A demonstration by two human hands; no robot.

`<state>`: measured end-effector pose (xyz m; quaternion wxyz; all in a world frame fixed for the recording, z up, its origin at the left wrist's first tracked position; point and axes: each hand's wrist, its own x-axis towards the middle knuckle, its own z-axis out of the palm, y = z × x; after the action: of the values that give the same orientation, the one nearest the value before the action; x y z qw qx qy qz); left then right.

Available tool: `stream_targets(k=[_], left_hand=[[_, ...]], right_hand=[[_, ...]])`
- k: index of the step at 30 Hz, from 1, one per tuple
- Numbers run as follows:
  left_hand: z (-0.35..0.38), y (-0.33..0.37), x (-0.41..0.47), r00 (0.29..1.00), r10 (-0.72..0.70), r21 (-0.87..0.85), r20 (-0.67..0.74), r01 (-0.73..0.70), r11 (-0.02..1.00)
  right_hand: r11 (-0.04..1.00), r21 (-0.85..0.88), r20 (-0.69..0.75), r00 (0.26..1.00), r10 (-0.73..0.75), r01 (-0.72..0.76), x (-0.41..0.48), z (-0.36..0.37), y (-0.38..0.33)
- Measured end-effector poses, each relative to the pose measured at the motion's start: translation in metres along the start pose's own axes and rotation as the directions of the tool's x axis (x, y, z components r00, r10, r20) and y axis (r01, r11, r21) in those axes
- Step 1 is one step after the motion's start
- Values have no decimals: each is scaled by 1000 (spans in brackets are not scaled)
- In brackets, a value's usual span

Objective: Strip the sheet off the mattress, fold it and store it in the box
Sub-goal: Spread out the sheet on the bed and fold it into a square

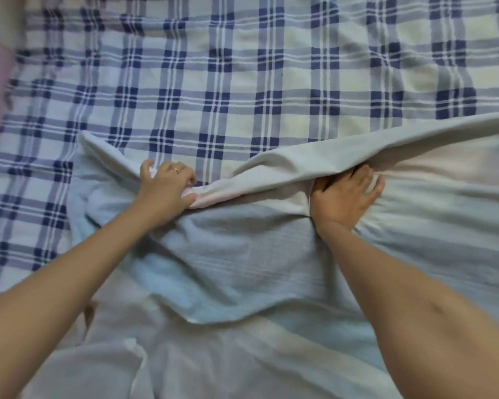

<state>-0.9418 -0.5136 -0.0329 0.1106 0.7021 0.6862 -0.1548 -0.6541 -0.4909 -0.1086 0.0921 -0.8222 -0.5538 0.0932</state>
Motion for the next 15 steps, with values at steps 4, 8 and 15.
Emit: stream_targets(k=[4,8,15], left_hand=[[6,-12,-17,981,180,-224,-78,-193,955],[10,-17,-21,967,201,-168,-156,-227,959],[-22,-18,-4,914,28,-257,-406,-144,956]], right_hand=[[1000,11,-1,1000,13,-13,1,-1,-4],[1000,-6,-31,1000,4,-4,3,0,-6],[1000,-21,-47,999,15,-16,3,1,-6]])
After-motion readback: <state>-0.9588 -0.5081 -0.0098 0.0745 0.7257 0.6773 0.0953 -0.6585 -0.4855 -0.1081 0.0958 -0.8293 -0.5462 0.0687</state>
